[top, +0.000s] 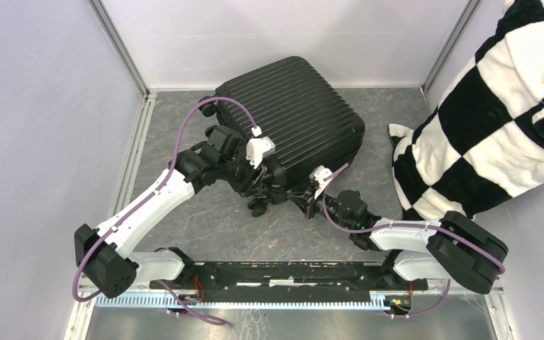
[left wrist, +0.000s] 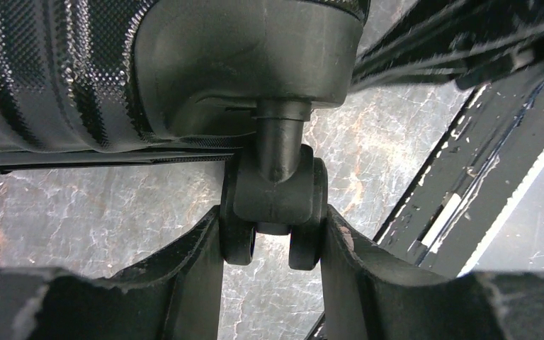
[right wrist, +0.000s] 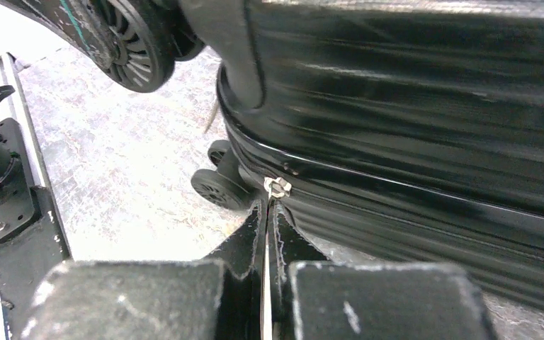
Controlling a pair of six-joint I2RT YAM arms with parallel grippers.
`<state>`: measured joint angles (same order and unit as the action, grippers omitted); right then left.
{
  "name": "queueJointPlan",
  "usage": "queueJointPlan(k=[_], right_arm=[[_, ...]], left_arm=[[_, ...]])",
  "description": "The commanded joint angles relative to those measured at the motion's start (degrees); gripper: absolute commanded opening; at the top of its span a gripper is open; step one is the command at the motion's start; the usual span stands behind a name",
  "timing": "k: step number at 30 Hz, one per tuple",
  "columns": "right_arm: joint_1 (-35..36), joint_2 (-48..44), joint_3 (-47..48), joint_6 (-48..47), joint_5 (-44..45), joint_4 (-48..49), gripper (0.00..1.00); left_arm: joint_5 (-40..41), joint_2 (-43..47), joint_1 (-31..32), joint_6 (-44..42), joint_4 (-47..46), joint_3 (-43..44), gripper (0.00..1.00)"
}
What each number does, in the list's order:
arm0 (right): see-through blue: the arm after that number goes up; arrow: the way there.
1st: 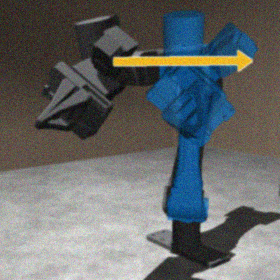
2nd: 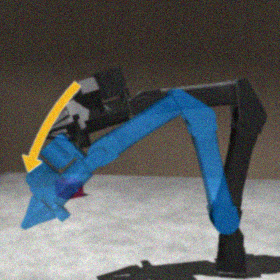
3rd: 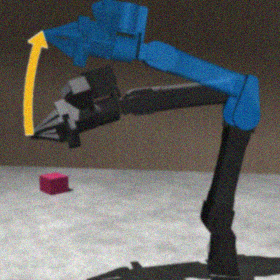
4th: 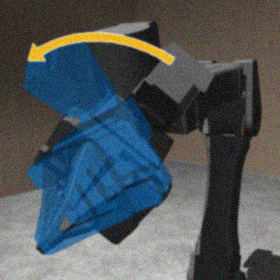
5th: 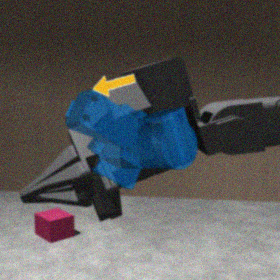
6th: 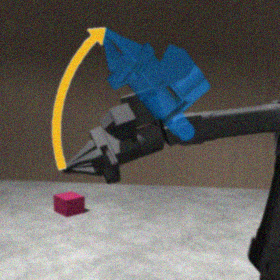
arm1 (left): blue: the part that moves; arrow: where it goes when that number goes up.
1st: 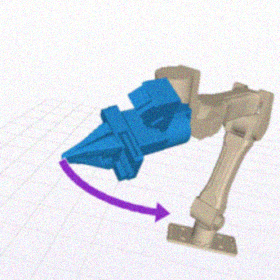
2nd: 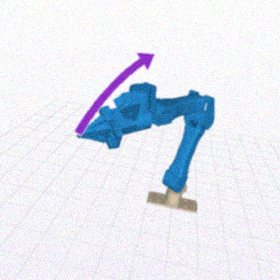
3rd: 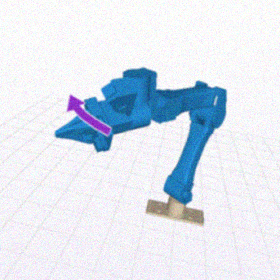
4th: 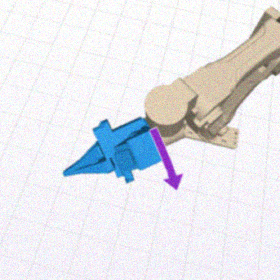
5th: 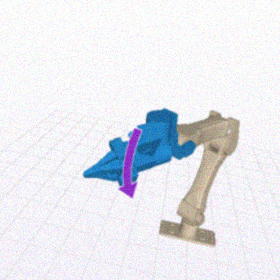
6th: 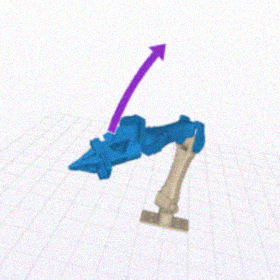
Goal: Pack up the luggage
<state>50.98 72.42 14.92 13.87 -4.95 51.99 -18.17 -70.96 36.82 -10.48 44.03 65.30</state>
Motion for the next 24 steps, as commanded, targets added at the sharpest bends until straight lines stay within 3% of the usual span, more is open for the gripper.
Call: queueJointPlan(k=[1, 11, 21, 22, 24], right_arm=[[6.8, 2.2, 4.1, 0.9, -3.6, 8.6, 0.00], [11.8, 8.7, 8.9, 3.3, 4.5, 9.0, 0.00], [13.5, 14.5, 13.3, 3.6, 5.9, 11.1, 0.00], [13.5, 13.8, 12.9, 3.6, 5.9, 10.8, 0.05], [13.4, 10.5, 11.5, 2.9, 8.5, 8.0, 0.28]], left_arm=[[-1.8, -3.2, 1.0, 2.5, -14.2, 4.8, 0.02], [-4.4, -4.2, 3.8, -2.0, -13.9, 6.4, 0.02], [-4.1, -4.1, 3.9, -5.3, -11.5, 6.7, 0.02], [-3.9, -3.6, 3.9, -7.1, -10.7, 6.4, 0.02], [-3.1, -2.0, 3.9, -9.7, -9.1, 4.9, 0.02]])
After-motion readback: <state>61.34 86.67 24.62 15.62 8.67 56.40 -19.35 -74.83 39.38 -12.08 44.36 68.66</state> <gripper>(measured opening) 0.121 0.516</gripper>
